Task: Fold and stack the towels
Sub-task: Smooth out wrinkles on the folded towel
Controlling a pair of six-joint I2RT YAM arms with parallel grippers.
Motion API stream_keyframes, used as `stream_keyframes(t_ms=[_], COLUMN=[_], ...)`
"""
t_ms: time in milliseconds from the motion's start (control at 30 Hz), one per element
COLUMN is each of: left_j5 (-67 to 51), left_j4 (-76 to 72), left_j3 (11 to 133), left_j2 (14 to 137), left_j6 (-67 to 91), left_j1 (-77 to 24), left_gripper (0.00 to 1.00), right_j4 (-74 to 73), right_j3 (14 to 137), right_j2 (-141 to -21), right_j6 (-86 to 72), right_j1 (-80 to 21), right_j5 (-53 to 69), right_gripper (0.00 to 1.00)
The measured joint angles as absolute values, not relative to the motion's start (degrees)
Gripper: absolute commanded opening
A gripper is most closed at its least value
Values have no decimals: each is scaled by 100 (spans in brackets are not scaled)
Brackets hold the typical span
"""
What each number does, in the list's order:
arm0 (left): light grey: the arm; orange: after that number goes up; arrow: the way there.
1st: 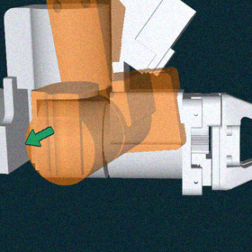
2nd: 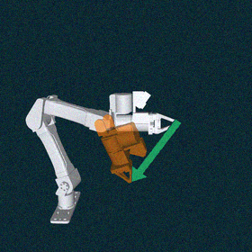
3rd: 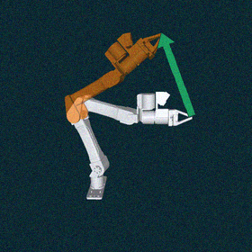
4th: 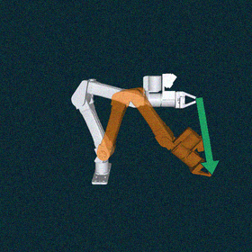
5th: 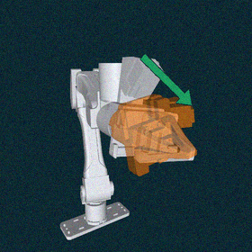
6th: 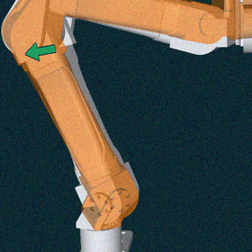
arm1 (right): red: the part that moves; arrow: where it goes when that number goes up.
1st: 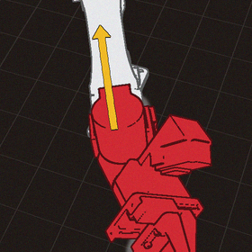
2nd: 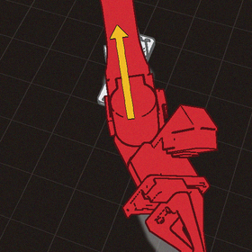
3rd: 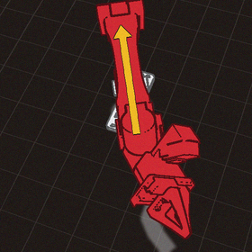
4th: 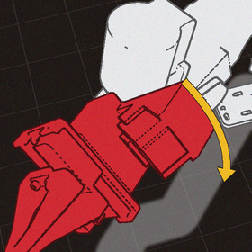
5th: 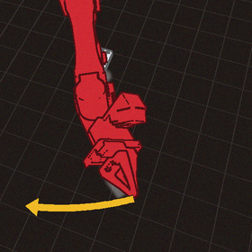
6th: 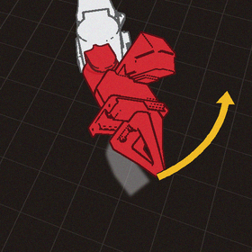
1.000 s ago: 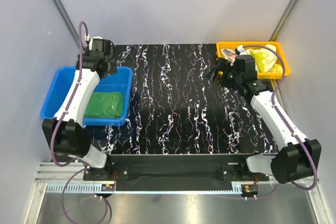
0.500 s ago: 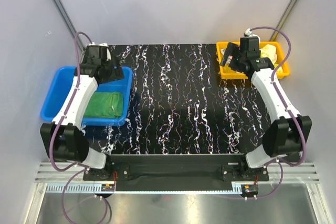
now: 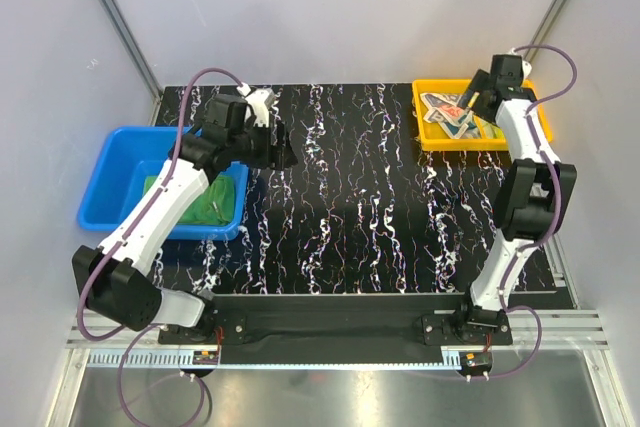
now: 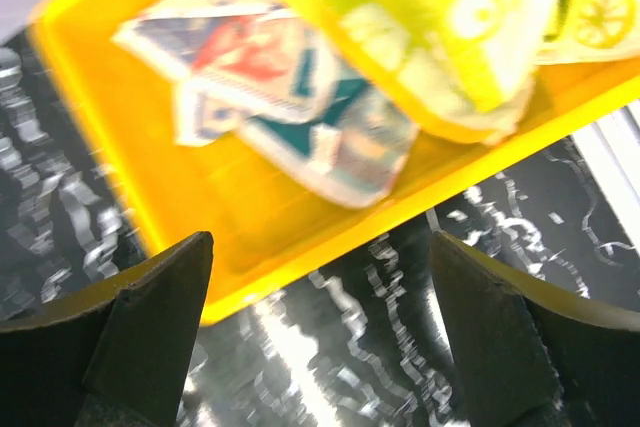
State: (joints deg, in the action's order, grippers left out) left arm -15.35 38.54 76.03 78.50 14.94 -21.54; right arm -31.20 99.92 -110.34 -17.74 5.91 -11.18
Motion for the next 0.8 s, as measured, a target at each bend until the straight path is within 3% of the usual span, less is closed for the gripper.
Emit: stream_keyframes(t_ms=[300, 433, 567, 600, 633, 800], left_j5=[-1424, -965, -351, -139, 45, 423], left_j4=[3734, 3798, 3800, 3804, 3811, 3903], left_j3=[7592, 7596, 7618, 7655, 7710, 7852], left_j2=[7850, 7850, 7918, 8016, 8162, 9321], left_j6=[1664, 1970, 2139, 2150, 2176, 2145], left_j1=[-2222, -1599, -130, 187, 489, 1232], left_gripper=[72, 66, 56, 45, 42, 25], right_j4=[-3319, -3315, -3223, -3205, -3181, -3000], right_j3=[10479, 10479, 10344, 10221, 10086, 9529], right_j2=[-11911, -11911, -11808, -11716, -11611, -11100], right_j6=[-1732, -1741, -1833, -1868, -1916, -2161], right_j1=[1361, 1378, 1345, 1341, 1339, 1339], right_j5=[-860, -604, -268, -152, -14, 670], right_gripper=[89, 88, 86, 86, 85, 85])
